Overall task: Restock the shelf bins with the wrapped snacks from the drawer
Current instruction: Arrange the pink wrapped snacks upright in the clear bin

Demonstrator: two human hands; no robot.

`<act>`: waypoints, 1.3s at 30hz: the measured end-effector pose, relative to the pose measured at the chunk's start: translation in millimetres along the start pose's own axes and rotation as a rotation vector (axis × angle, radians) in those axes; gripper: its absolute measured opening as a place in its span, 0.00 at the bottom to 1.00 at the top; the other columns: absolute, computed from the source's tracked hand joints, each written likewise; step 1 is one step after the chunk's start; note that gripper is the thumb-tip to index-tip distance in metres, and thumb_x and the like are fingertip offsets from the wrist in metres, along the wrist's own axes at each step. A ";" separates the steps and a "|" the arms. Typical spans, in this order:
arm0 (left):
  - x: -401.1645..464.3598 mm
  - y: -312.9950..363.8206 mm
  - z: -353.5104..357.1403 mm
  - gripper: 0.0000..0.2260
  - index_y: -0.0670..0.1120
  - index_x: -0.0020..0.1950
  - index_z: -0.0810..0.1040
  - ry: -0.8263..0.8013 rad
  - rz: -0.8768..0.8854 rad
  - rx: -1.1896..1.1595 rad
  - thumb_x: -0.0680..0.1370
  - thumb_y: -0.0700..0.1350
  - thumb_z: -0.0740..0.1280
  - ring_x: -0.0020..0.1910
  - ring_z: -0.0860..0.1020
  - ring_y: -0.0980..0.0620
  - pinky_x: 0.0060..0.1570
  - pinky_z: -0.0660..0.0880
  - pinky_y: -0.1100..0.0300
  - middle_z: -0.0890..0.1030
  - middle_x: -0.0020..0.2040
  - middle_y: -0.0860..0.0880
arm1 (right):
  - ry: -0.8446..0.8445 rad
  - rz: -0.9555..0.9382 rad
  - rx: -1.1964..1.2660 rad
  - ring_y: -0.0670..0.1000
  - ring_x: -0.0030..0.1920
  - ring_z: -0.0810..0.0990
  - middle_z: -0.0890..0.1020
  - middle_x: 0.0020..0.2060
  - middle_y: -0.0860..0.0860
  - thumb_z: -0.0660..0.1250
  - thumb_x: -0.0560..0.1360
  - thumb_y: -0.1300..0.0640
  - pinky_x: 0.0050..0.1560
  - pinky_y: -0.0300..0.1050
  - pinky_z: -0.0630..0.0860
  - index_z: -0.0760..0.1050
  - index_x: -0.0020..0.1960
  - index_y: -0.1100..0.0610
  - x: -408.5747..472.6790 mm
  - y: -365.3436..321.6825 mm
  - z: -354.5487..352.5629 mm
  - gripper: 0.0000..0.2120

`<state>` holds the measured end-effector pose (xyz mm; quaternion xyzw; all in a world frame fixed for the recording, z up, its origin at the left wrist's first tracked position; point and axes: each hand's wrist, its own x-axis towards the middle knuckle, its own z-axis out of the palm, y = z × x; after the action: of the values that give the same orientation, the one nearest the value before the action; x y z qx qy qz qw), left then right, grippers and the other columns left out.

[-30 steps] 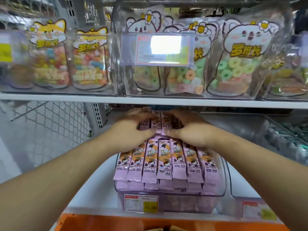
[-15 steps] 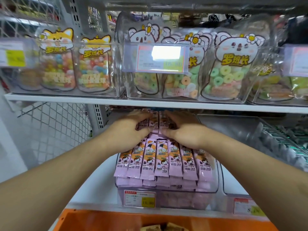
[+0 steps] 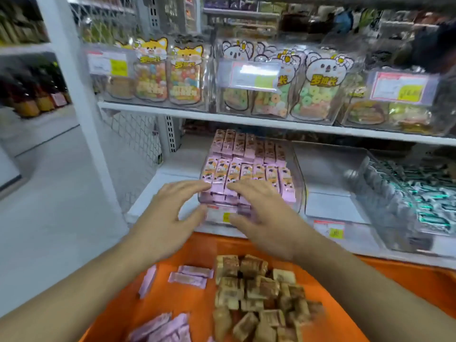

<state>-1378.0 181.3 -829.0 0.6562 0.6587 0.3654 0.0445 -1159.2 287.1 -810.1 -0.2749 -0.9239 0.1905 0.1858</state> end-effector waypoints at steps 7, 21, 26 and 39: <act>-103.4 -55.3 33.4 0.20 0.48 0.70 0.79 -0.252 -0.268 0.052 0.79 0.53 0.66 0.70 0.75 0.52 0.73 0.64 0.64 0.79 0.69 0.51 | -0.244 0.101 0.102 0.51 0.78 0.64 0.71 0.76 0.51 0.66 0.81 0.43 0.80 0.46 0.59 0.66 0.80 0.51 -57.9 -21.2 115.3 0.30; -172.6 -179.7 145.3 0.28 0.55 0.81 0.65 -0.808 -0.539 0.091 0.82 0.54 0.68 0.78 0.65 0.48 0.74 0.63 0.61 0.64 0.81 0.48 | -0.756 0.262 0.080 0.58 0.70 0.73 0.74 0.71 0.54 0.66 0.81 0.46 0.69 0.51 0.73 0.69 0.76 0.52 -75.0 37.8 308.5 0.26; -178.4 -215.8 163.5 0.30 0.54 0.79 0.70 -0.887 -0.548 0.073 0.78 0.61 0.68 0.76 0.69 0.49 0.75 0.65 0.60 0.68 0.78 0.50 | -0.841 0.131 0.041 0.60 0.60 0.75 0.76 0.61 0.59 0.70 0.78 0.57 0.55 0.50 0.73 0.72 0.65 0.59 -76.1 48.0 350.6 0.18; -184.8 -224.1 194.8 0.16 0.58 0.64 0.79 -0.933 -0.423 0.241 0.77 0.52 0.74 0.71 0.67 0.46 0.72 0.66 0.47 0.72 0.71 0.55 | -0.751 0.179 0.099 0.61 0.64 0.69 0.68 0.63 0.59 0.70 0.79 0.56 0.57 0.52 0.69 0.67 0.73 0.59 -92.3 45.4 352.7 0.25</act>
<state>-1434.7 126.7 -1169.8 0.6022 0.7244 -0.0610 0.3301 -1225.4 180.8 -1155.5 -0.2564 -0.8896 0.3377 -0.1696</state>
